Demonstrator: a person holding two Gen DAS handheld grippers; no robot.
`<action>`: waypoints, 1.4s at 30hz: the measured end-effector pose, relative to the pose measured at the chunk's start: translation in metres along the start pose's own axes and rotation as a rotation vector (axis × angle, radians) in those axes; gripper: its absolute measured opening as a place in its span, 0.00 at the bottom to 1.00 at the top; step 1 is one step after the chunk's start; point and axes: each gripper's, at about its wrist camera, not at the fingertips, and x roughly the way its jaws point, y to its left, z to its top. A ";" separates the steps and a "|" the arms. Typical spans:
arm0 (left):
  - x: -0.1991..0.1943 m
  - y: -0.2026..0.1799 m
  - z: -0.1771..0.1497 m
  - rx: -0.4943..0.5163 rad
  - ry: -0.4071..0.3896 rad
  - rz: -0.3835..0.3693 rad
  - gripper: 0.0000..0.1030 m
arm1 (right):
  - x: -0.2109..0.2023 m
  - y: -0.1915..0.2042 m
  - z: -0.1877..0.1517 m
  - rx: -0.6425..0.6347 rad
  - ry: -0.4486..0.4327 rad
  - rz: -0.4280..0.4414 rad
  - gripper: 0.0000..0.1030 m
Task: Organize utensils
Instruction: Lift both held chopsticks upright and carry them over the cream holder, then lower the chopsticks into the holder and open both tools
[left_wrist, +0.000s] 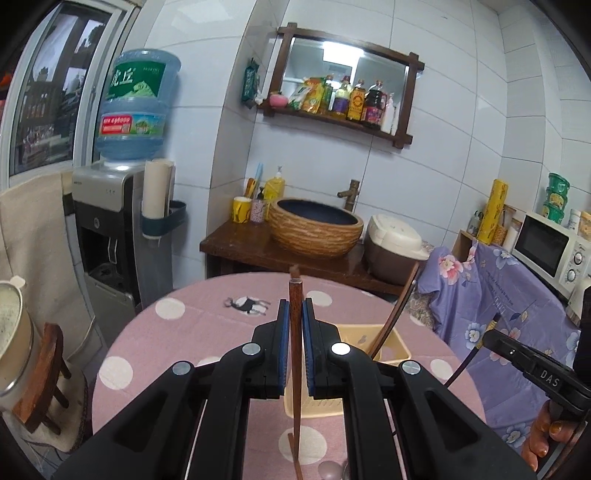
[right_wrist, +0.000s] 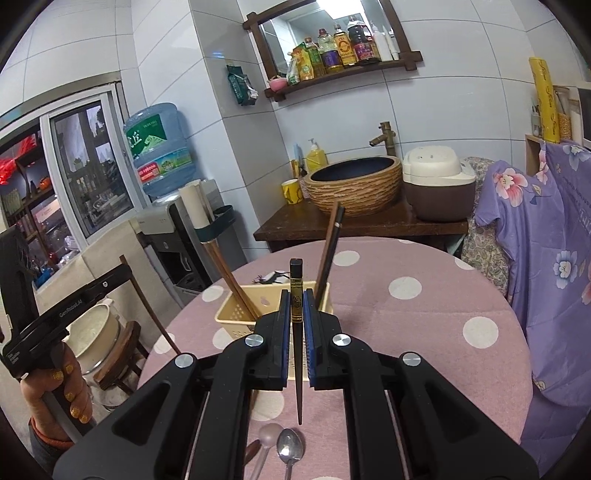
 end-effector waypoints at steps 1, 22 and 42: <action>-0.003 -0.002 0.005 0.004 -0.010 -0.005 0.08 | -0.003 0.002 0.006 -0.004 -0.003 0.010 0.07; 0.046 -0.046 0.084 -0.043 -0.140 0.015 0.08 | 0.013 0.029 0.107 -0.053 -0.182 -0.076 0.07; 0.115 -0.039 0.010 -0.007 0.089 0.050 0.08 | 0.088 -0.007 0.047 0.031 0.020 -0.109 0.07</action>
